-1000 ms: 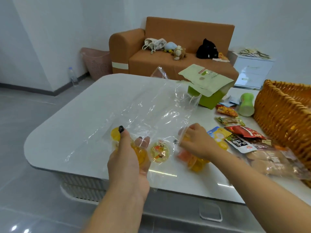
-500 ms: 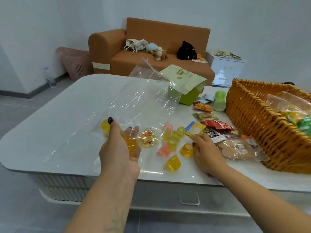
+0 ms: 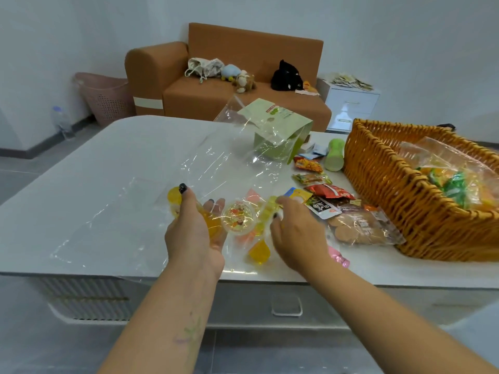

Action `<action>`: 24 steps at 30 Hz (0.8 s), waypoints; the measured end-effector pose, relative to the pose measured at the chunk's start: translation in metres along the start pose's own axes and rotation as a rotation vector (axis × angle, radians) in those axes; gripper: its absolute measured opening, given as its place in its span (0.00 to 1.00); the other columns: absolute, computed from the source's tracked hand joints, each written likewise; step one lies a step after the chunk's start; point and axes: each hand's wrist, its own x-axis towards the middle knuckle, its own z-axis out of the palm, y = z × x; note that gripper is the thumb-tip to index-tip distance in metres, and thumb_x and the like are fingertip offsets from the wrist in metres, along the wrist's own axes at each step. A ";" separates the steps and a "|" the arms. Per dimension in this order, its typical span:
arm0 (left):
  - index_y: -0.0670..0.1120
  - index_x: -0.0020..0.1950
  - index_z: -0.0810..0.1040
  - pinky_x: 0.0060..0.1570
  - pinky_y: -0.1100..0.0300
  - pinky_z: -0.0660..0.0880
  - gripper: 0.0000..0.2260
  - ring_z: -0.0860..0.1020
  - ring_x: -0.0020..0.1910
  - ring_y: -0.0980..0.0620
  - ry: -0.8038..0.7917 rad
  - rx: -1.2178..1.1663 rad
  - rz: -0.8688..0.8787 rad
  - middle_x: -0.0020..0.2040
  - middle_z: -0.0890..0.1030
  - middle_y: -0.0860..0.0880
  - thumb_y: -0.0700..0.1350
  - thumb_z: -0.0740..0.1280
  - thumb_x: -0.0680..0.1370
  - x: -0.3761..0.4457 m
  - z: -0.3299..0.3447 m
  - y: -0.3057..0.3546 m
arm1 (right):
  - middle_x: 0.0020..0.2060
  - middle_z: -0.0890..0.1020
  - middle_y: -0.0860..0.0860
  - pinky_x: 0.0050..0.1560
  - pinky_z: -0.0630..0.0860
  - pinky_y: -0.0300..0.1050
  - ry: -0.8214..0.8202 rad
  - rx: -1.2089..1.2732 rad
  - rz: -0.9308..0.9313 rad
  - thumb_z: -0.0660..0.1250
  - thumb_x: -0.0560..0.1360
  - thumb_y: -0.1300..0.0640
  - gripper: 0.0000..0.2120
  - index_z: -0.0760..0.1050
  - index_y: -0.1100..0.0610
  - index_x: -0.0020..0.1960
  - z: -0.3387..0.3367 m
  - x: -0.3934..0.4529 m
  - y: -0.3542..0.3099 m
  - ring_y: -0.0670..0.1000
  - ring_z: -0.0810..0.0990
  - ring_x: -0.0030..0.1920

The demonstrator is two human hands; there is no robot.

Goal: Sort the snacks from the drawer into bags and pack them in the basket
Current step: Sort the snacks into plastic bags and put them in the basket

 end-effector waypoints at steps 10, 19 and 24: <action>0.50 0.48 0.74 0.45 0.56 0.81 0.12 0.84 0.38 0.54 -0.010 0.021 0.008 0.44 0.83 0.49 0.59 0.67 0.77 0.004 -0.010 0.007 | 0.51 0.74 0.57 0.32 0.67 0.45 -0.122 -0.108 0.246 0.68 0.74 0.47 0.18 0.74 0.58 0.57 0.031 -0.002 0.026 0.62 0.78 0.42; 0.48 0.49 0.76 0.43 0.55 0.81 0.13 0.84 0.39 0.52 -0.116 0.116 -0.106 0.45 0.83 0.47 0.57 0.68 0.77 0.004 -0.015 0.008 | 0.47 0.81 0.49 0.40 0.78 0.43 -0.044 0.545 0.530 0.70 0.75 0.57 0.15 0.77 0.52 0.62 -0.028 0.021 0.024 0.54 0.81 0.42; 0.47 0.54 0.77 0.42 0.54 0.82 0.12 0.85 0.41 0.51 -0.237 0.224 -0.140 0.46 0.84 0.45 0.53 0.70 0.76 0.000 -0.015 0.006 | 0.41 0.83 0.54 0.29 0.76 0.42 -0.185 0.984 0.775 0.69 0.75 0.61 0.06 0.81 0.52 0.48 -0.122 0.028 0.014 0.51 0.80 0.32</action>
